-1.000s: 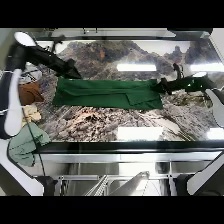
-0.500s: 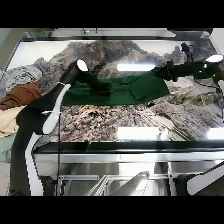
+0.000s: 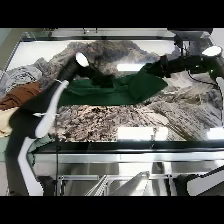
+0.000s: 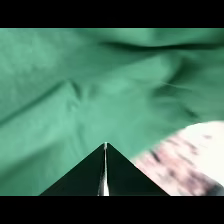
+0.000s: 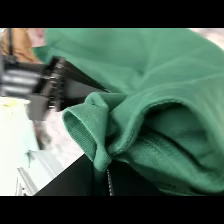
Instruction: Fold the shirts.
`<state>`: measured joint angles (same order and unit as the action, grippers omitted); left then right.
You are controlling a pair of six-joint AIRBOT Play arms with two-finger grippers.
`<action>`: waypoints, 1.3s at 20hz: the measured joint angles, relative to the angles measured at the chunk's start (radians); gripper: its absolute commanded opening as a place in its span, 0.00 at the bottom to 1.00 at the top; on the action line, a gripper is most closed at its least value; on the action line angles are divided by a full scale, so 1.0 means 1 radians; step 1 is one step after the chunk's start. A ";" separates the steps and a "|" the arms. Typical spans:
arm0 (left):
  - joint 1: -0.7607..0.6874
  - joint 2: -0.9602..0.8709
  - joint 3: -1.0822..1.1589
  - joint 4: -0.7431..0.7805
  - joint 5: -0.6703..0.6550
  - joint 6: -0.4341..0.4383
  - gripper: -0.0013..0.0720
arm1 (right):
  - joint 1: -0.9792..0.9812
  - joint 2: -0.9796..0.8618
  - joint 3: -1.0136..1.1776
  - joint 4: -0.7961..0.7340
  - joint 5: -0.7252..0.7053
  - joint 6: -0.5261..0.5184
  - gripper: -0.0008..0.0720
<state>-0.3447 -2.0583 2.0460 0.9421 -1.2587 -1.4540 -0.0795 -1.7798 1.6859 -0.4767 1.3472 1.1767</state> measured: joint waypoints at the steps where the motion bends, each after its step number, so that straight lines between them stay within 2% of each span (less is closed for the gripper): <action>1: 0.030 0.053 0.000 -0.023 -0.035 0.016 0.03 | 0.032 0.008 0.004 0.022 -0.031 0.002 0.04; 5: 0.202 0.292 0.001 -0.092 -0.171 0.068 0.03 | 0.249 -0.008 0.050 0.087 -0.262 -0.005 0.04; 9: 0.366 0.462 0.001 -0.117 -0.286 0.097 0.04 | 0.546 -0.164 0.203 0.116 -0.576 -0.034 0.05; 12: 0.438 0.530 -0.012 -0.126 -0.360 0.118 0.04 | 0.727 -0.348 0.365 0.169 -0.779 -0.061 0.58; 13: 0.451 0.549 -0.033 -0.130 -0.375 0.129 0.04 | 0.765 -0.394 0.395 0.210 -0.828 -0.084 0.81; 14: 0.460 0.567 -0.064 -0.132 -0.387 0.141 0.04 | 0.796 -0.435 0.418 0.265 -0.868 -0.121 0.85; 15: 0.465 0.583 -0.105 -0.132 -0.388 0.156 0.04 | 0.815 -0.462 0.430 0.319 -0.891 -0.161 0.85; 17: 0.468 0.605 -0.190 -0.132 -0.387 0.188 0.04 | 0.830 -0.486 0.444 0.423 -0.901 -0.252 0.76; 18: 0.470 0.613 -0.227 -0.132 -0.380 0.201 0.04 | 0.827 -0.485 0.448 0.461 -0.886 -0.291 0.50; 19: 0.471 0.618 -0.261 -0.132 -0.369 0.211 0.04 | 0.816 -0.478 0.448 0.484 -0.861 -0.319 0.16; 20: 0.473 0.621 -0.284 -0.132 -0.355 0.218 0.04 | 0.796 -0.461 0.442 0.503 -0.828 -0.341 0.04; 23: 0.488 0.628 -0.311 -0.133 -0.332 0.233 0.04 | 0.701 -0.376 0.389 0.503 -0.713 -0.354 0.04; 26: 0.500 0.631 -0.293 -0.135 -0.335 0.237 0.04 | 0.571 -0.288 0.341 0.321 -0.587 -0.183 0.05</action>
<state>0.1555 -1.4277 1.7527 0.8066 -1.5940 -1.2171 0.4919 -2.0674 2.0270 -0.1555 0.7597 0.9936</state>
